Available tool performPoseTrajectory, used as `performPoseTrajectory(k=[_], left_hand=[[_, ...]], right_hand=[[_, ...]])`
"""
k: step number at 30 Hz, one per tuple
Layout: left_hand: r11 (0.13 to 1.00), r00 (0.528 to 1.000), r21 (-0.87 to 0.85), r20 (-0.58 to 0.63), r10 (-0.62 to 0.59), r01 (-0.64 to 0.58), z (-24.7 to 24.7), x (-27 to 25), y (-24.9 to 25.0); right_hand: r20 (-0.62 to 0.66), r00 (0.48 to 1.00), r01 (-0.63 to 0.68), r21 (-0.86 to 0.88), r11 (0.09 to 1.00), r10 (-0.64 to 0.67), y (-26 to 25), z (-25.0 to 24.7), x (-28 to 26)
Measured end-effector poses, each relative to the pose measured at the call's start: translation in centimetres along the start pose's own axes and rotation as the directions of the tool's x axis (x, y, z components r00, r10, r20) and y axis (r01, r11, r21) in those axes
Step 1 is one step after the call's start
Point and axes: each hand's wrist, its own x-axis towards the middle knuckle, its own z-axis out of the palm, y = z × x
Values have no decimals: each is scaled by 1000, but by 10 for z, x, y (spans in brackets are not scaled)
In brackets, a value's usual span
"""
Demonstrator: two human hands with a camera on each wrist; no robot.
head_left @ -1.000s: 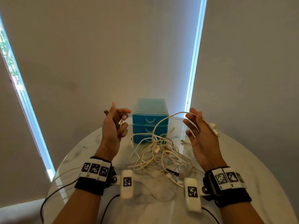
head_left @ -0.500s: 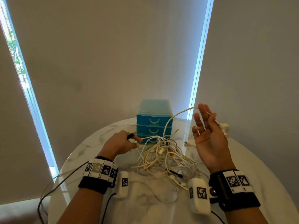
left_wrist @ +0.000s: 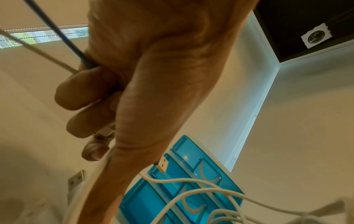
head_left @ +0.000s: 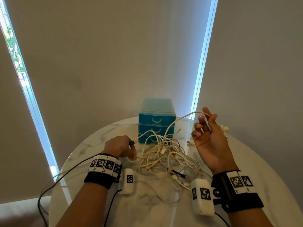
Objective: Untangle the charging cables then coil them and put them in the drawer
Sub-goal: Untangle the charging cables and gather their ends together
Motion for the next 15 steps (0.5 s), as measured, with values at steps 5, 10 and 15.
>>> performPoseTrajectory(k=[5, 10, 15], left_hand=[[968, 976, -123, -7, 219, -218, -14, -7, -2], [773, 899, -463, -286, 333, -433, -34, -21, 0], [484, 789, -666, -608, 89, -568, -44, -26, 12]], right_hand=[[-96, 995, 32, -59, 998, -38, 3, -4, 1], [-219, 968, 115, -57, 992, -125, -2, -10, 1], [-249, 955, 141, -104, 985, -163, -4, -13, 2]])
